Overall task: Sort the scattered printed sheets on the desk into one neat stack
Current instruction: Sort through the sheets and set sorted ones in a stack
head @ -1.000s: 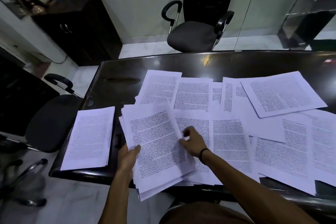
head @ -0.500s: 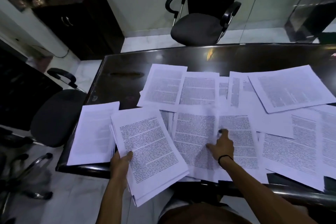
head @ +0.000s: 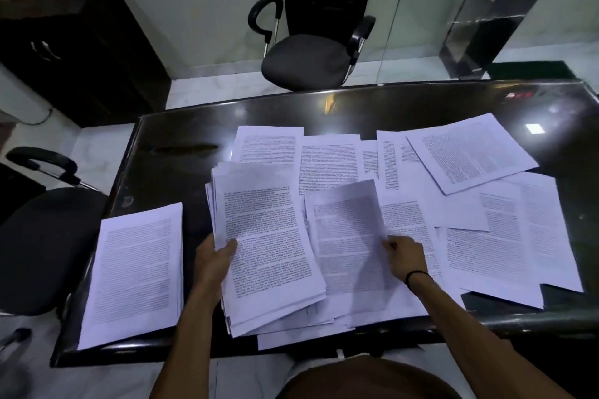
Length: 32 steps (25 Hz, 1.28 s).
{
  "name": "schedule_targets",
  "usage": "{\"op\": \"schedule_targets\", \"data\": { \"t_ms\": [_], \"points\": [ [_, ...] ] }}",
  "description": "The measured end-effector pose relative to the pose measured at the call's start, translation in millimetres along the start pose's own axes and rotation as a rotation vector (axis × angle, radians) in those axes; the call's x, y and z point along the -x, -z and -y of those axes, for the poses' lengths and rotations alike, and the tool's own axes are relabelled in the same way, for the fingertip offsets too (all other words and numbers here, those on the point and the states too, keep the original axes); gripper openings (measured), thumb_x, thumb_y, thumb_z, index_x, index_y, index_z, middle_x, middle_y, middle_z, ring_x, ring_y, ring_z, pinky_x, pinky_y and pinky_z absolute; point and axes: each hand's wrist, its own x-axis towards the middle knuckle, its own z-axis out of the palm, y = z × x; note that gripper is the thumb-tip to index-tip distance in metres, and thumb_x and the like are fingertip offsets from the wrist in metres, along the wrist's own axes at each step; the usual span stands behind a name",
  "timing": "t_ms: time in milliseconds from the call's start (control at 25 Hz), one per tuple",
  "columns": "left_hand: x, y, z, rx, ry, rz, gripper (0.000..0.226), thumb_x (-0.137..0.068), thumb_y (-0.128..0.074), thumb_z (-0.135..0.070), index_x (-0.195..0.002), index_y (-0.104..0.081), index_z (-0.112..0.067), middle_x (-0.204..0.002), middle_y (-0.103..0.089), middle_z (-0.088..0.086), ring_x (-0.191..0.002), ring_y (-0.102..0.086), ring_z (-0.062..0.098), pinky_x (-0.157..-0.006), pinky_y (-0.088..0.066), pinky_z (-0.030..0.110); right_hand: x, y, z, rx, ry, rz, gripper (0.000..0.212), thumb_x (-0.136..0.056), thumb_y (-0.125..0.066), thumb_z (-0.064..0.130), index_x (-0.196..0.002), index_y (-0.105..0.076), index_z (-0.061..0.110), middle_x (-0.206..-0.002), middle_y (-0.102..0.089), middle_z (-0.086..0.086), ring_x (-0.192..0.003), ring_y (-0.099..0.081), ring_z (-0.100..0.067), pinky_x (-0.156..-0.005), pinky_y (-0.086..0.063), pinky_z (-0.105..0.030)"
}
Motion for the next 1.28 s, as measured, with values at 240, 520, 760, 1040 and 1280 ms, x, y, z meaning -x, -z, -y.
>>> {"op": "schedule_targets", "data": {
  "t_ms": [240, 520, 760, 1040, 1280],
  "points": [
    [-2, -5, -30, -0.324, -0.21, 0.013, 0.03, -0.093, -0.072, -0.011, -0.122, -0.071, -0.014, -0.103, -0.072, 0.0, -0.104, -0.069, 0.029, -0.088, -0.052, 0.036, -21, 56, 9, -0.007, 0.125, -0.198, 0.022, -0.096, -0.053, 0.012, -0.105, -0.073, 0.013, -0.102, -0.074, -0.016, -0.096, -0.067, -0.037, -0.076, -0.048, -0.032],
    [36, -76, -111, -1.015, -0.902, 0.17, 0.034, -0.074, -0.061, -0.017, -0.09, -0.076, -0.043, -0.15, -0.048, -0.024, -0.092, -0.069, 0.016, -0.076, -0.054, 0.033, -33, 125, 112, 0.38, 0.689, -0.076, 0.024, -0.094, -0.056, 0.028, -0.106, -0.076, 0.029, -0.109, -0.075, -0.003, -0.104, -0.065, -0.029, -0.084, -0.05, -0.034],
    [49, -123, -142, -1.136, -0.857, 0.095, 0.031, -0.09, -0.061, -0.02, -0.108, -0.075, -0.041, -0.106, -0.076, -0.003, -0.098, -0.069, 0.029, -0.078, -0.054, 0.038, -7, 140, 162, 0.479, 0.93, -0.101, 0.024, -0.084, -0.051, 0.038, -0.089, -0.072, 0.028, -0.085, -0.072, -0.001, -0.081, -0.066, -0.027, -0.062, -0.046, -0.031],
    [57, -127, -137, -1.257, -0.844, 0.113, 0.027, -0.095, -0.06, -0.029, -0.114, -0.072, -0.043, -0.107, -0.075, -0.003, -0.097, -0.068, 0.03, -0.08, -0.055, 0.039, -19, 140, 165, 0.46, 0.983, -0.066, 0.012, -0.083, -0.064, 0.032, -0.09, -0.074, 0.03, -0.084, -0.073, -0.002, -0.081, -0.066, -0.029, -0.065, -0.053, -0.035],
    [46, -83, -125, -0.719, -0.768, -0.056, 0.024, -0.083, -0.071, -0.015, -0.1, -0.079, -0.029, -0.086, -0.079, -0.002, -0.08, -0.071, 0.011, -0.075, -0.058, 0.03, -35, 153, 131, -0.756, 0.516, -0.099, 0.032, -0.091, -0.062, 0.051, -0.106, -0.07, 0.024, -0.099, -0.073, 0.006, -0.09, -0.066, -0.009, -0.085, -0.051, -0.028]
  ]
}}
